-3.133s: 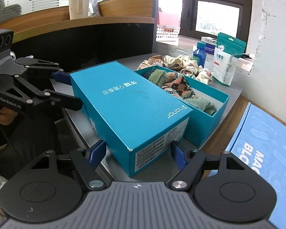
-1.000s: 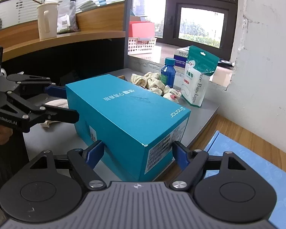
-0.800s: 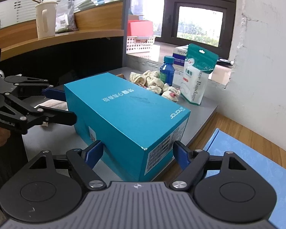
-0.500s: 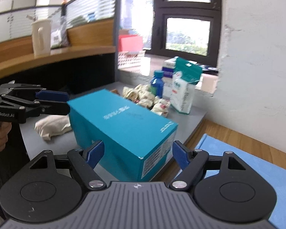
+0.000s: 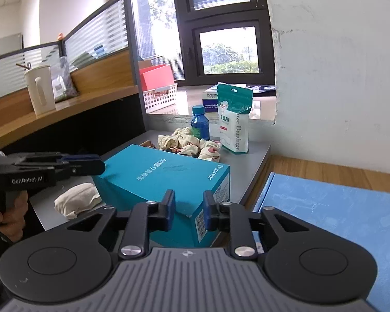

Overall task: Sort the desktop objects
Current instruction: 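Press the lid down over the box rim with both tools, then open both tools and pull them back from the closed box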

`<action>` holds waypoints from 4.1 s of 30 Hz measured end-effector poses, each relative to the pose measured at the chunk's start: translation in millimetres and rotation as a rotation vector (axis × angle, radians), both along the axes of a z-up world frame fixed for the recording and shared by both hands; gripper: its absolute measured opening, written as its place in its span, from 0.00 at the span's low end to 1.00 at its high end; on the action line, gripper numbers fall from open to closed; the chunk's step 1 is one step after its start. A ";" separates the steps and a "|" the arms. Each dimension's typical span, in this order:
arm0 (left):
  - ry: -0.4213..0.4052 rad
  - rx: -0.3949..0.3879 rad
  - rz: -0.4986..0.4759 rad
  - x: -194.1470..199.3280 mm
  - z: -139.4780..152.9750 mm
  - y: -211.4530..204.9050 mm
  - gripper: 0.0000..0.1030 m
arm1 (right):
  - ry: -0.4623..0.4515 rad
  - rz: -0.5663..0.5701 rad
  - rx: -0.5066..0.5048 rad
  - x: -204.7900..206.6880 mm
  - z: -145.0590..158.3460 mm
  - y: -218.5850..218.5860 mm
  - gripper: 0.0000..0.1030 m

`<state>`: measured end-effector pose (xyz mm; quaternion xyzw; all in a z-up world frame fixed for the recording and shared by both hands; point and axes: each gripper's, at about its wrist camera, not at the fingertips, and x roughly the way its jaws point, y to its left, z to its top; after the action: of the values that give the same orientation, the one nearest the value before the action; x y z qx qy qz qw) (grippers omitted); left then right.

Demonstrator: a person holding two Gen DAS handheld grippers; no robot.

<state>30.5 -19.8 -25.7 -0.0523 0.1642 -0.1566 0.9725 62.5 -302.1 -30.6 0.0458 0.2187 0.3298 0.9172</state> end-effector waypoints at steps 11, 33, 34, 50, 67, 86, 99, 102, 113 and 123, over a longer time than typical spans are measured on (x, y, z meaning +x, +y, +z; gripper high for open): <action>0.024 0.002 0.012 2.2 -11.7 1.2 0.24 | 0.014 -0.016 0.013 2.2 -8.3 4.6 0.24; 0.050 -0.011 0.019 7.0 -21.5 0.5 0.24 | 0.067 -0.068 0.006 7.1 -25.5 8.5 0.33; 0.049 -0.010 0.020 6.9 -21.5 0.3 0.24 | 0.068 -0.072 0.006 7.6 -25.7 8.1 0.35; 0.053 -0.018 0.049 -9.5 -12.1 -2.3 0.28 | 0.042 -0.115 -0.052 -9.2 -18.0 6.5 0.38; 0.080 0.002 0.080 -45.6 -16.0 -14.0 0.50 | 0.030 -0.138 -0.065 -51.2 -17.9 -5.3 0.81; 0.096 0.015 0.124 -98.7 -25.1 -30.9 0.84 | 0.040 -0.155 -0.134 -109.0 -32.6 -0.1 0.99; 0.100 0.050 0.150 -123.3 -26.1 -42.7 0.93 | 0.024 -0.223 -0.142 -143.7 -25.6 -3.5 0.99; 0.109 0.044 0.159 -126.1 -26.8 -44.1 0.94 | 0.037 -0.244 -0.147 -147.1 -28.2 -6.1 0.99; 0.115 0.056 0.214 -132.5 -25.6 -47.0 0.99 | 0.062 -0.259 -0.181 -152.1 -36.8 -3.4 0.99; 0.145 0.053 0.214 -130.5 -21.5 -48.9 0.99 | 0.062 -0.254 -0.192 -152.9 -36.2 -2.2 0.99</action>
<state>-100.0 -68.7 -47.2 -0.0548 0.2316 -0.0435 0.9703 -90.4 -304.3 -66.8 -0.0046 0.2697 0.1870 0.9446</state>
